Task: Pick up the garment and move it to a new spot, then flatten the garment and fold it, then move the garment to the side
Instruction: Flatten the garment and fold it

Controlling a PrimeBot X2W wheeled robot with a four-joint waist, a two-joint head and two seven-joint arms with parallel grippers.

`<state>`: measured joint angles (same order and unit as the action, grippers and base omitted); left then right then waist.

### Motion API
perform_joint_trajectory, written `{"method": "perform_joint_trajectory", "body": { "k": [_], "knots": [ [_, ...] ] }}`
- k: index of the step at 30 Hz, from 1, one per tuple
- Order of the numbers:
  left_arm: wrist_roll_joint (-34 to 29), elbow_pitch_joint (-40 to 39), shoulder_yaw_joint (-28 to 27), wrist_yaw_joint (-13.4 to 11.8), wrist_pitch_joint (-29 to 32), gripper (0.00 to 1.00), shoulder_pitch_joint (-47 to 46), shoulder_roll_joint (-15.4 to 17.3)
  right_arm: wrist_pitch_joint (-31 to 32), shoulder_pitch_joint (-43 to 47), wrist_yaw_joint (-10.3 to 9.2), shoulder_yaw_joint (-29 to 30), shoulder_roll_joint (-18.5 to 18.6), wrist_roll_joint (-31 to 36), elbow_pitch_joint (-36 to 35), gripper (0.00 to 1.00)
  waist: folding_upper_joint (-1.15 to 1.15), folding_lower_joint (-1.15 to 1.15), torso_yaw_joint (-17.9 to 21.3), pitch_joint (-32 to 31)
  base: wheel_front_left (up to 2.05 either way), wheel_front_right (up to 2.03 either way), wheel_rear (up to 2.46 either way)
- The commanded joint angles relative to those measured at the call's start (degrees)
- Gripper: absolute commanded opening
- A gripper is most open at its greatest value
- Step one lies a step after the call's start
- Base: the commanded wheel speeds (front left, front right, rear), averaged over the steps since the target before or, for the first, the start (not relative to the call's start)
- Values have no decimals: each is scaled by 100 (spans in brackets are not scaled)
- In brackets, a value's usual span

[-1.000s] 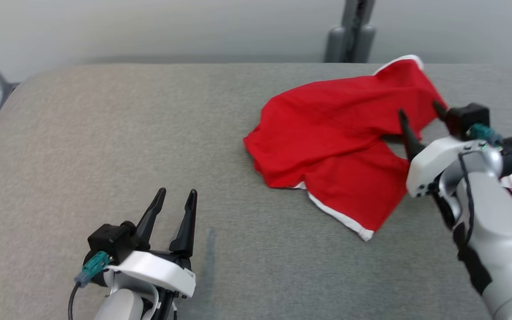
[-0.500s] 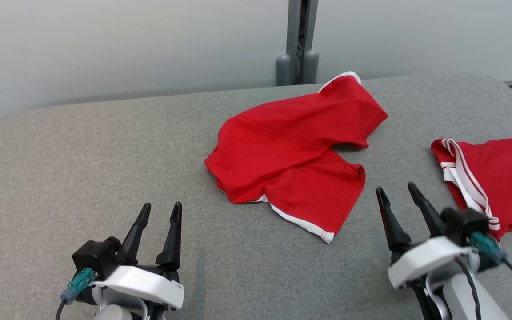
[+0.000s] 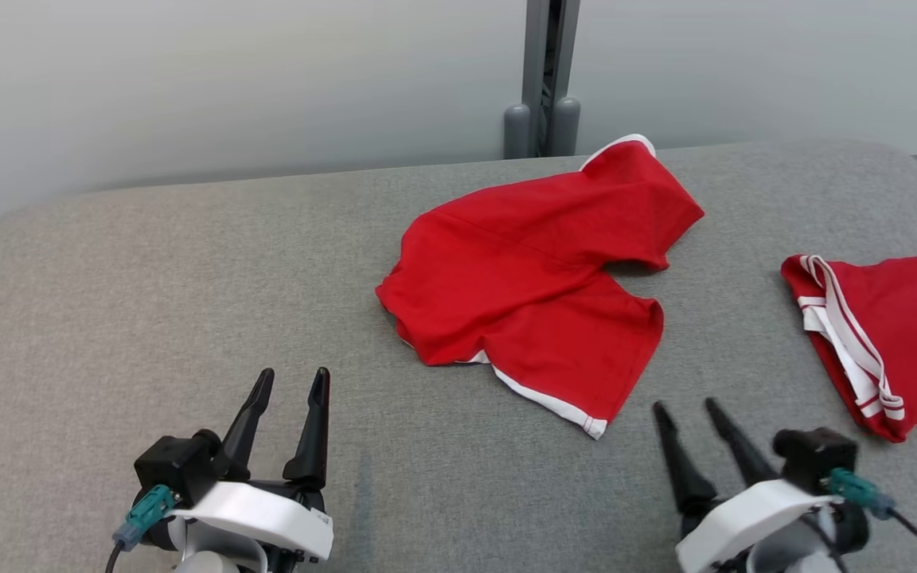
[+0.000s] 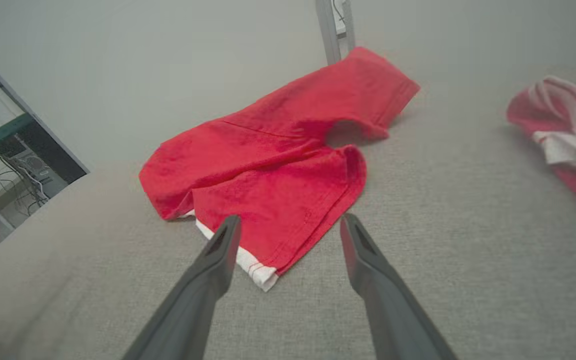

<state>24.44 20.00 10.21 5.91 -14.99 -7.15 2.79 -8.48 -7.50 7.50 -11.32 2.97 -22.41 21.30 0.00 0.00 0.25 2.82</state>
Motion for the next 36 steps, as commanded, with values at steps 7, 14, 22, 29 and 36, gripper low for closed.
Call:
{"method": "perform_joint_trajectory", "body": {
  "k": [7,14,22,29,36],
  "knots": [
    [81,10,85,-12,-16,100,-59,27,501,-98,-3,-392,8,-745,520,100,0,0,-269,83,0,0,0],
    [71,54,130,-22,-16,100,-90,25,461,-399,-3,-558,13,-1005,1206,100,0,0,-514,133,0,0,0],
    [99,87,186,-18,-16,100,-142,24,190,-859,-3,-727,12,-1579,2051,100,0,0,-803,205,0,0,0],
    [133,95,239,-29,-16,100,-163,25,-130,-1233,-3,-1040,9,-1847,2656,100,0,0,-960,260,0,0,0],
    [151,74,251,-51,-16,100,-181,25,-489,-1536,-4,-1227,9,-1830,3203,0,0,0,-1029,309,0,0,0]
  ]
}}
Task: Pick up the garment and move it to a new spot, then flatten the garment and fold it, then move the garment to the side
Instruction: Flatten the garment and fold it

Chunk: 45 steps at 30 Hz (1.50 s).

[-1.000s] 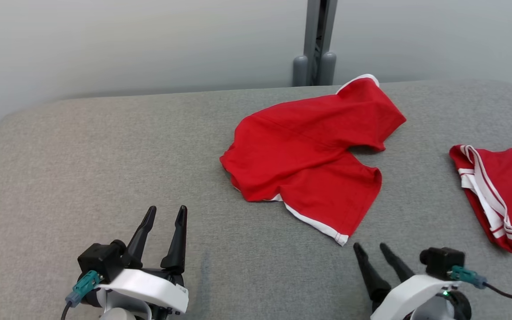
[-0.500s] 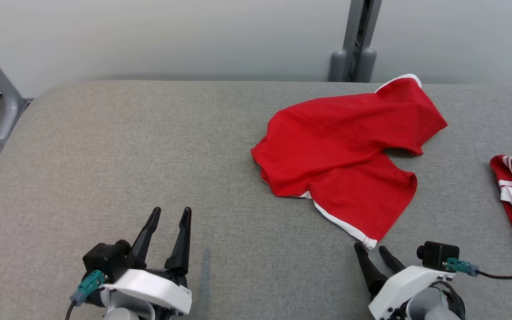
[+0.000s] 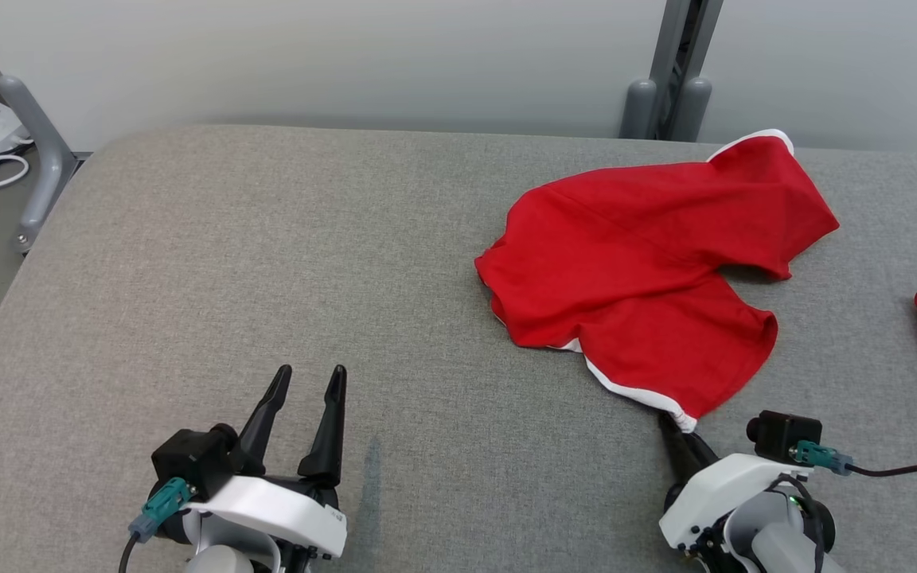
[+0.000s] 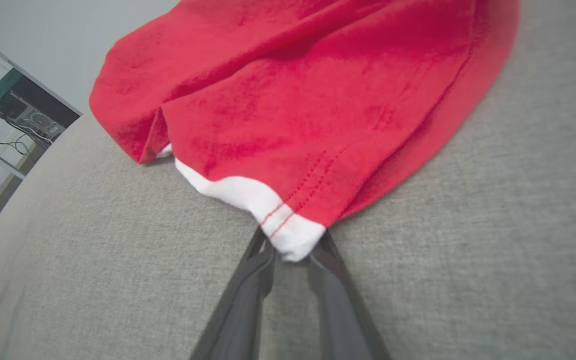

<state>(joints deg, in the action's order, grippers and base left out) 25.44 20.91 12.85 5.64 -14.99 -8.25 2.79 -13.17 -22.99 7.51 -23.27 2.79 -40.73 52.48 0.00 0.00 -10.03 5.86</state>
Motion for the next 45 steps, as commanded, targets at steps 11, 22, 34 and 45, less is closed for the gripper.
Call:
{"method": "perform_joint_trajectory", "body": {
  "k": [11,22,34,45],
  "knots": [
    [48,-46,-178,-19,-16,100,114,25,-216,162,-4,156,144,999,43,0,0,0,532,-188,0,0,0],
    [92,-80,-79,-48,-16,100,185,26,59,852,-4,1259,361,2142,-511,0,0,0,913,-309,0,0,0],
    [14,-15,-84,-17,-16,100,135,26,207,1298,-4,1607,23,3172,-2518,100,0,0,1078,-317,0,0,0],
    [-243,610,147,-16,-15,100,-571,27,421,1592,-5,1098,31,2891,-4074,100,0,0,1590,176,0,0,0]
  ]
}}
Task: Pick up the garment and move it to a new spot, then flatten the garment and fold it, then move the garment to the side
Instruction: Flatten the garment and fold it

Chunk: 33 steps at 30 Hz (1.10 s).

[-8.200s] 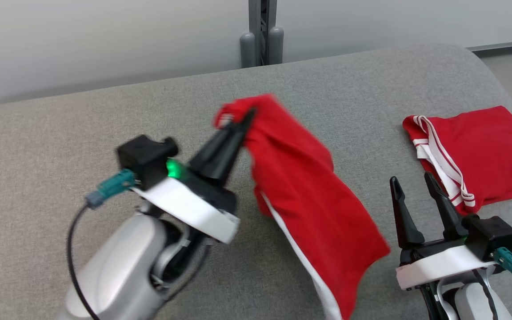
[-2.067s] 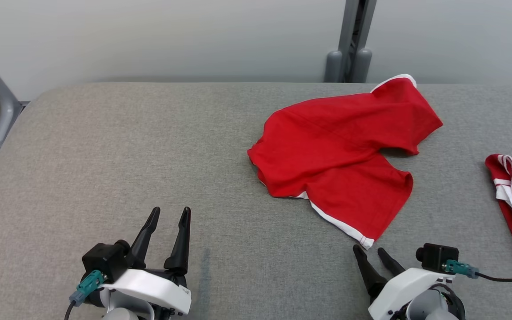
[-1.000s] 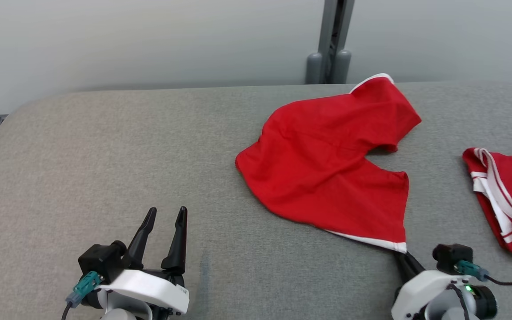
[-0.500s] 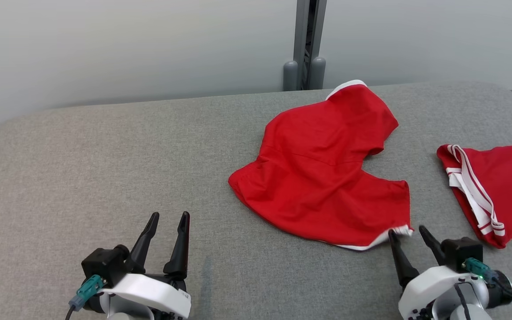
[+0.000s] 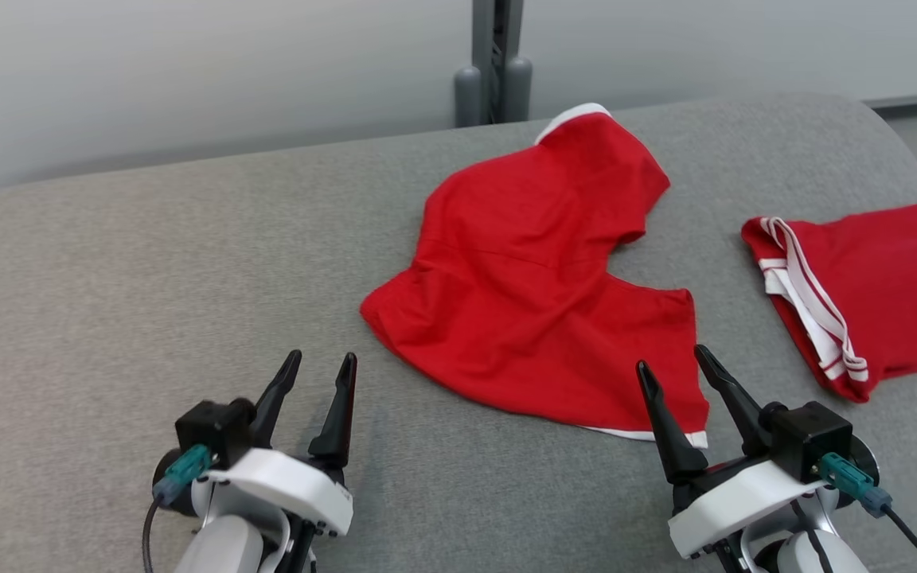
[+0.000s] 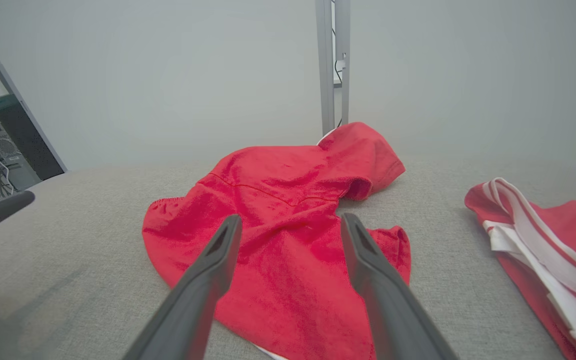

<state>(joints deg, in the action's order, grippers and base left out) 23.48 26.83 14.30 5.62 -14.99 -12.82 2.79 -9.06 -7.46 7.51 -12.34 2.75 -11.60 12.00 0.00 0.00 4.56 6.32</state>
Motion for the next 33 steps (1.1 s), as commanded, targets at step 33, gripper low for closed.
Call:
{"method": "perform_joint_trajectory", "body": {
  "k": [33],
  "knots": [
    [-720,2325,462,-154,-1,100,-2130,504,-161,-128,-4,130,32,-190,-19,100,0,0,1032,862,0,0,0]
  ]
}}
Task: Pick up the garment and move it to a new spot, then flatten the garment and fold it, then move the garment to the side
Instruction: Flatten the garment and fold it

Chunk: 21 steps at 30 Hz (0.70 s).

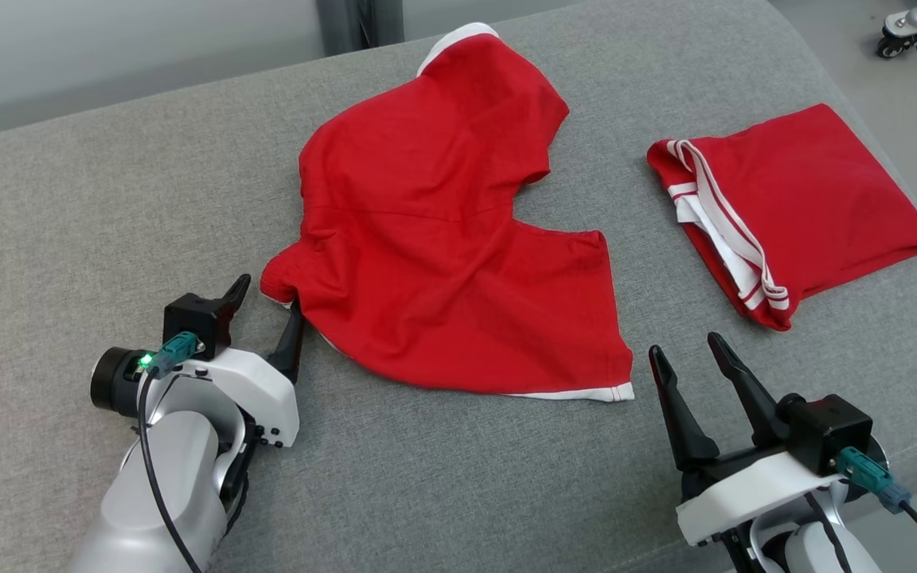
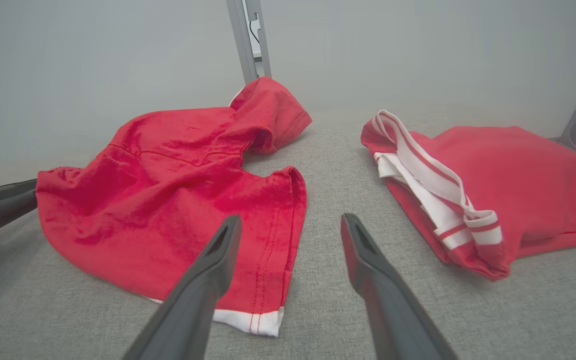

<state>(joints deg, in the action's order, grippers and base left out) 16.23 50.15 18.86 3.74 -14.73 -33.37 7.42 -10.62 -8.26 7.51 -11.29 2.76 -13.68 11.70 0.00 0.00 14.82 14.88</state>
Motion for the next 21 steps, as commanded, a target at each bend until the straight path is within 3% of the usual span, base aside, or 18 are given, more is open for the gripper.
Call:
{"method": "perform_joint_trajectory", "body": {
  "k": [1,9,10,11,21],
  "knots": [
    [2,4,28,66,-33,100,-84,47,-7,-49,-4,20,31,16,20,100,0,0,13,12,0,0,0],
    [86,164,186,280,-40,100,-205,52,6,-75,-4,33,31,-10,139,100,0,0,79,54,0,0,0],
    [103,212,222,298,-39,82,-223,46,3,-81,-4,30,30,-6,151,100,0,0,88,57,0,0,0],
    [127,252,268,329,-38,0,-255,50,-2,-85,-4,32,31,-3,164,100,0,0,95,60,0,0,0],
    [394,45,361,367,-40,0,-66,28,89,-28,-4,158,30,-406,636,100,0,0,-186,-17,0,0,0]
  ]
}}
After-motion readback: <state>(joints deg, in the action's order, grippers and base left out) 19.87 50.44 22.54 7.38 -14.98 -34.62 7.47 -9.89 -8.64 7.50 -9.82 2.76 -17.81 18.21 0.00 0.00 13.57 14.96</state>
